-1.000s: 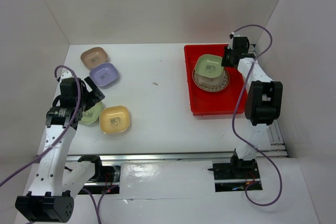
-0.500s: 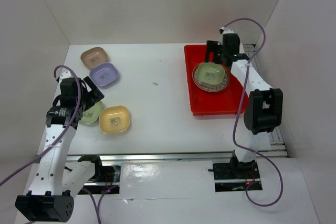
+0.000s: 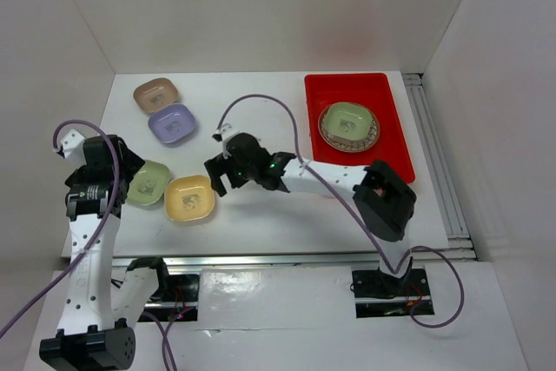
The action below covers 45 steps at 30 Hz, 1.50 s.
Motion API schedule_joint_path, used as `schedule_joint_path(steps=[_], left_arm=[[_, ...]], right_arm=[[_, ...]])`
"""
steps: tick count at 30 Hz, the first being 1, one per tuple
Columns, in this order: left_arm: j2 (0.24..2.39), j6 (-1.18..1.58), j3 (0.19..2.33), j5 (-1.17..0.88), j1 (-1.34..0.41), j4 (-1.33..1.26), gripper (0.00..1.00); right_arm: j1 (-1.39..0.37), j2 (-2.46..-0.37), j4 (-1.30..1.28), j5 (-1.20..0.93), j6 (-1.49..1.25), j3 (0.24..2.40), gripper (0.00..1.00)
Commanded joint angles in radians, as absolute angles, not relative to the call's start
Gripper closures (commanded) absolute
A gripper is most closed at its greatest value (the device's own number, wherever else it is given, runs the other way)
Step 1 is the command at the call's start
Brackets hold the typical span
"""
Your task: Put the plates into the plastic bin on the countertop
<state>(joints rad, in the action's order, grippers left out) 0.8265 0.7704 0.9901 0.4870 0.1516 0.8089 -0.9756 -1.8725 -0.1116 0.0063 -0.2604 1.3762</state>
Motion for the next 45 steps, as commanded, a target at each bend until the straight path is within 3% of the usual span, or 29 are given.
schedule_joint_path(steps=[1, 5, 10, 14, 15, 16, 21, 27, 31, 39, 45], left_arm=[[0.815, 0.785, 1.031, 0.512, 0.16, 0.808, 0.0], [0.815, 0.776, 1.031, 0.502, 0.16, 0.799, 0.0], [0.805, 0.767, 1.022, 0.479, 0.16, 0.781, 0.0], [0.805, 0.758, 1.022, 0.468, 0.16, 0.781, 0.0], [0.805, 0.758, 1.022, 0.457, 0.16, 0.781, 0.0], [0.805, 0.758, 1.022, 0.457, 0.16, 0.772, 0.0], [0.805, 0.749, 1.022, 0.457, 0.16, 0.772, 0.0], [0.805, 0.739, 1.022, 0.439, 0.16, 0.761, 0.0], [0.805, 0.729, 1.012, 0.384, 0.16, 0.752, 0.0], [0.851, 0.657, 0.992, 0.197, 0.16, 0.67, 0.0], [0.861, 0.627, 0.973, 0.085, 0.16, 0.617, 0.0]], right_arm=[[-1.008, -1.962, -0.052, 0.092, -0.295, 1.46, 0.0], [-1.029, -2.074, -0.041, 0.092, -0.307, 1.514, 0.03], [-1.029, -2.174, -0.052, 0.092, -0.331, 1.571, 0.13], [-1.029, -2.183, -0.052, 0.123, -0.342, 1.571, 0.36], [-1.029, -2.192, -0.063, 0.135, -0.342, 1.571, 0.54], [-1.029, -2.192, -0.075, 0.135, -0.351, 1.571, 0.64], [-1.019, -2.192, -0.127, 0.179, -0.37, 1.58, 1.0], [-0.967, -2.054, -0.189, 0.279, -0.348, 1.533, 1.0], [-0.827, -1.912, -0.236, 0.31, -0.334, 1.522, 1.0], [-0.385, -1.657, -0.227, 0.282, -0.364, 1.41, 1.0], [-0.142, -1.678, -0.221, 0.207, -0.364, 1.367, 1.0]])
